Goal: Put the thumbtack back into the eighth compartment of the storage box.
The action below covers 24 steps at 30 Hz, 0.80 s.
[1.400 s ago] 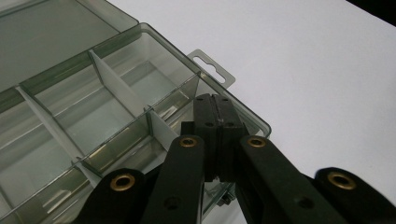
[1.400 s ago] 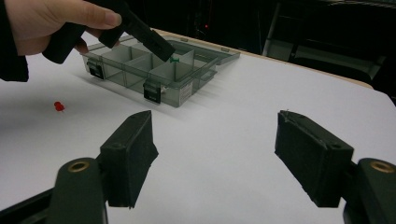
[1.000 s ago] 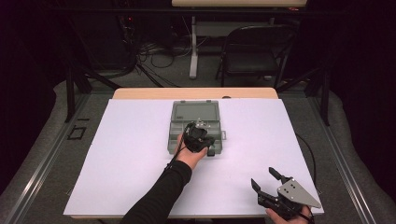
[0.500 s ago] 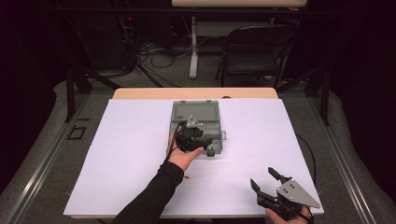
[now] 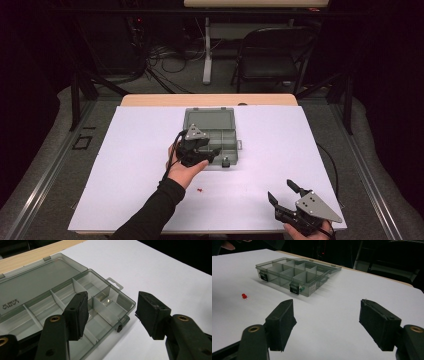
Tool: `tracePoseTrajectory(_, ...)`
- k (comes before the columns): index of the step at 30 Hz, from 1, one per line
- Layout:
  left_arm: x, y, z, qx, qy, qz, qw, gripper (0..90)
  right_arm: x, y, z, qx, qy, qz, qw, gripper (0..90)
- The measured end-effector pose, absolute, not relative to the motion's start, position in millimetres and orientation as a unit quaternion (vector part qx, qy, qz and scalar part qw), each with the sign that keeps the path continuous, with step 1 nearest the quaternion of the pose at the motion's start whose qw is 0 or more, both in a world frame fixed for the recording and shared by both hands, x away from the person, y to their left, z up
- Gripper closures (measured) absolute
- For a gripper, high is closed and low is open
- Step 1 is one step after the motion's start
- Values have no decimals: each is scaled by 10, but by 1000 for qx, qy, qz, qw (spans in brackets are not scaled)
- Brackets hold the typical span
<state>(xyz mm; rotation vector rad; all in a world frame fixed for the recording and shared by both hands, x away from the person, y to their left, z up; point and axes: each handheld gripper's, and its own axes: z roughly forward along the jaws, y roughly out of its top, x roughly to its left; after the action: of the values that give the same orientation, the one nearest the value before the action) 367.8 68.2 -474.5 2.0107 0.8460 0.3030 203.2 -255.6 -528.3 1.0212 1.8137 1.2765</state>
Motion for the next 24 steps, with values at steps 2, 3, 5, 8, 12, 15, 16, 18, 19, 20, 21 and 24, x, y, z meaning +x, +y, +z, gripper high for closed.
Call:
tracePoseTrajectory(2,3637,724,-4734,815,339,121,454,420,2032,-2555,-5282,392,698,491,344,274)
tracePoseTrajectory(3,3616,746,-4731,815,337,122,456,420,2031,-2555,-5282,392,698,491,343,274)
tracePoseTrajectory(5,3574,789,-4726,814,337,122,458,419,2031,-2555,-5283,393,698,491,343,274)
tracePoseTrajectory(8,3507,855,-4721,811,335,120,464,417,2032,-2556,-5283,393,698,491,343,274)
tracePoseTrajectory(12,3422,938,-4727,807,335,119,472,417,2029,-2555,-5282,393,697,491,344,275)
tracePoseTrajectory(15,3364,1011,-4741,807,332,118,474,417,2029,-2554,-5282,393,698,490,344,275)
tracePoseTrajectory(16,3345,1036,-4750,806,332,120,474,417,2028,-2554,-5282,393,698,490,344,274)
tracePoseTrajectory(18,3309,1087,-4772,806,334,122,474,417,2028,-2553,-5283,393,697,490,344,274)
tracePoseTrajectory(19,3295,1112,-4788,806,333,120,474,417,2028,-2553,-5283,393,698,490,344,275)
tracePoseTrajectory(20,3280,1132,-4805,805,336,120,474,417,2028,-2553,-5284,393,698,490,343,274)
tracePoseTrajectory(21,3266,1154,-4822,806,336,120,473,417,2028,-2551,-5285,394,698,490,343,275)
tracePoseTrajectory(24,3227,1216,-4876,807,337,121,469,417,2029,-2548,-5286,394,698,490,342,274)
